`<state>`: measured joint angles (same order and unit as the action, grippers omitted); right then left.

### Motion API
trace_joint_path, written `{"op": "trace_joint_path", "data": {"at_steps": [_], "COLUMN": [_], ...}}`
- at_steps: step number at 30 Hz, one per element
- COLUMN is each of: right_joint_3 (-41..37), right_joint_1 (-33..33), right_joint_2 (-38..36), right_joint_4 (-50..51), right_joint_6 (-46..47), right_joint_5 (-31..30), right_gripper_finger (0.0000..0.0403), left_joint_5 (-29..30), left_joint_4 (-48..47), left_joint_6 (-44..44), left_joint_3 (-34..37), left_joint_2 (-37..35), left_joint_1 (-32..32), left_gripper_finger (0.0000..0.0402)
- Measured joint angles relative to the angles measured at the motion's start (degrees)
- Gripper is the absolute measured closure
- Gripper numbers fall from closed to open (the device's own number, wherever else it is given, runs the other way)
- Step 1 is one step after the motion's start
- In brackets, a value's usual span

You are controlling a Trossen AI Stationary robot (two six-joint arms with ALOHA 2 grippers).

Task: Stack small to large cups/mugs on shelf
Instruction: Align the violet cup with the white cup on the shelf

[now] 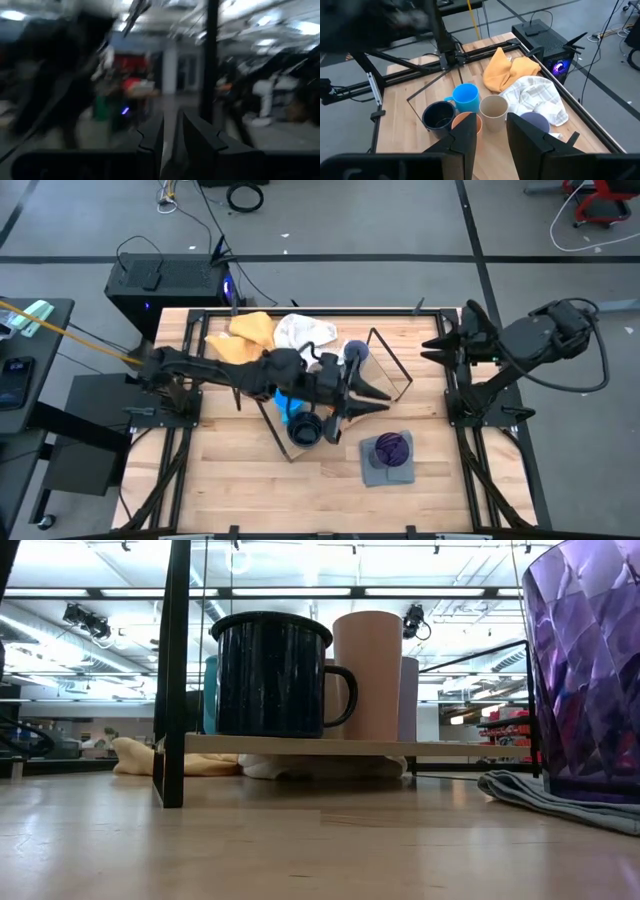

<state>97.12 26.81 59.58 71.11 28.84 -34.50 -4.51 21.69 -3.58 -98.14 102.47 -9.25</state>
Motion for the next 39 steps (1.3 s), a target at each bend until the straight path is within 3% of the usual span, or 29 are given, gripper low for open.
{"op": "trace_joint_path", "data": {"at_steps": [10, 16, 21, 26, 33, 39], "right_joint_3": [0.0, 0.0, 0.0, 0.0, 0.0, 0.0], "right_joint_1": [0.0, -0.02, -0.04, -0.02, -0.02, -0.03], "right_joint_2": [-0.86, -0.89, -0.79, 0.07, 2.53, 4.81], "right_joint_4": [1.23, 1.32, 1.27, 0.54, 0.2, -1.25], "right_joint_6": [0.13, 0.13, 1.2, 2.68, 5.84, 7.82], "right_joint_5": [0.02, 0.02, 0.04, 0.89, 1.55, 1.49], "right_gripper_finger": [0.0289, 0.0289, 0.0289, 0.0289, 0.0289, 0.0289], "left_joint_5": [10.1, 17.05, 22.52, 23.76, 23.55, 21.43], "left_joint_4": [4.18, 6.71, 0.38, -4.35, -4.96, 1.43], "left_joint_6": [-3.3, -4.56, -6.05, -6.94, -8.68, -8.33], "left_joint_3": [33.51, 50.65, 59.48, 65.89, 75.83, 82.47], "left_joint_2": [-25.21, -43.33, -55.11, -62.65, -70.16, -74.0], "left_joint_1": [7.43, 5.95, 2.89, 1.63, 2.05, 2.02], "left_gripper_finger": [0.0323, 0.0328, 0.0327, 0.0336, 0.034, 0.0353]}}
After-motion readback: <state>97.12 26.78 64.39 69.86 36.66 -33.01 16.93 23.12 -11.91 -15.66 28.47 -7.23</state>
